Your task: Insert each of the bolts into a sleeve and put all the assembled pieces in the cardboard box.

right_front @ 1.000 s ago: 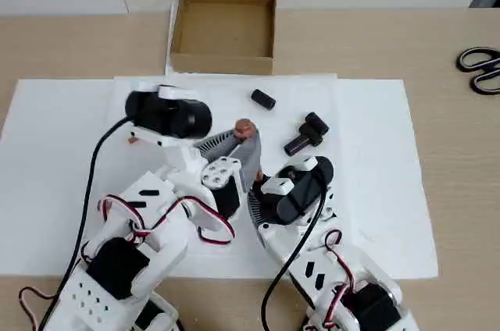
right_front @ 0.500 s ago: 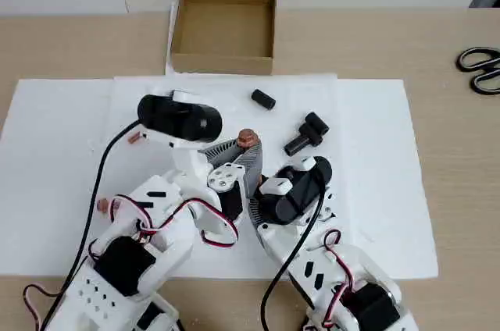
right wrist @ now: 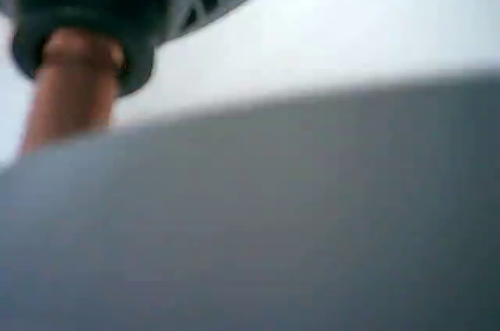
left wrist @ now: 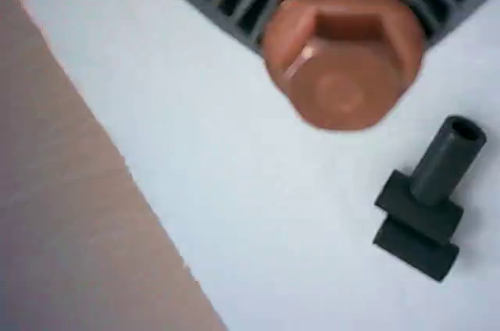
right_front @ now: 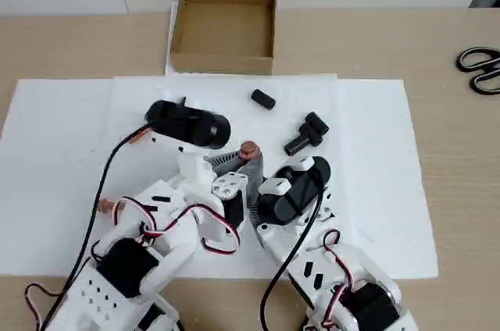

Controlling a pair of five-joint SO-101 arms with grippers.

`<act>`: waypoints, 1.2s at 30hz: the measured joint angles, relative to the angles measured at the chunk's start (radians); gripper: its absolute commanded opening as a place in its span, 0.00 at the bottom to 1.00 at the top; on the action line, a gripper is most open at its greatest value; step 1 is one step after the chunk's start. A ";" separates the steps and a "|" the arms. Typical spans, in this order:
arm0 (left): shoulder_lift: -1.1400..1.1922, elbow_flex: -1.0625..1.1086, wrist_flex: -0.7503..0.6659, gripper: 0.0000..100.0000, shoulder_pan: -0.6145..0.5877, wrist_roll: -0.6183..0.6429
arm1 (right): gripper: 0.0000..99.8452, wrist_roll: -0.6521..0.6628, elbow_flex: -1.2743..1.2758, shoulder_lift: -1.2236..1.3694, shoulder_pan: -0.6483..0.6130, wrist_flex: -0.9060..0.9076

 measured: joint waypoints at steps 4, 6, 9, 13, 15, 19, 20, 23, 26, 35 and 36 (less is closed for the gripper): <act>-0.002 0.020 0.000 0.00 0.014 -0.018 | 0.00 0.000 0.003 0.002 0.000 0.000; -0.002 0.020 0.000 0.00 0.015 -0.018 | 0.00 0.000 0.003 0.002 0.000 0.000; -0.002 0.021 0.002 0.00 0.015 -0.020 | 0.00 0.000 0.003 0.002 0.000 0.000; -0.002 0.026 0.002 0.00 0.015 -0.034 | 0.00 0.000 0.003 0.002 0.000 0.000; -0.003 0.031 0.002 0.00 0.015 -0.038 | 0.00 0.000 0.003 0.002 0.000 0.000; -0.008 0.046 0.002 0.00 0.017 -0.038 | 0.00 0.000 0.003 0.002 0.000 0.000; -0.008 0.046 0.002 0.00 0.017 -0.038 | 0.00 0.000 0.003 0.002 0.000 0.000; -0.008 0.046 0.002 0.01 0.017 -0.038 | 0.00 0.000 0.003 0.002 0.000 0.000; -0.008 0.046 0.002 0.07 0.017 -0.038 | 0.00 0.000 0.003 0.002 0.000 0.000; -0.002 0.049 0.040 0.14 0.012 -0.043 | 0.00 0.002 0.002 0.002 0.002 0.000; -0.002 0.049 0.040 0.15 0.012 -0.043 | 0.00 0.002 0.002 0.002 0.002 0.000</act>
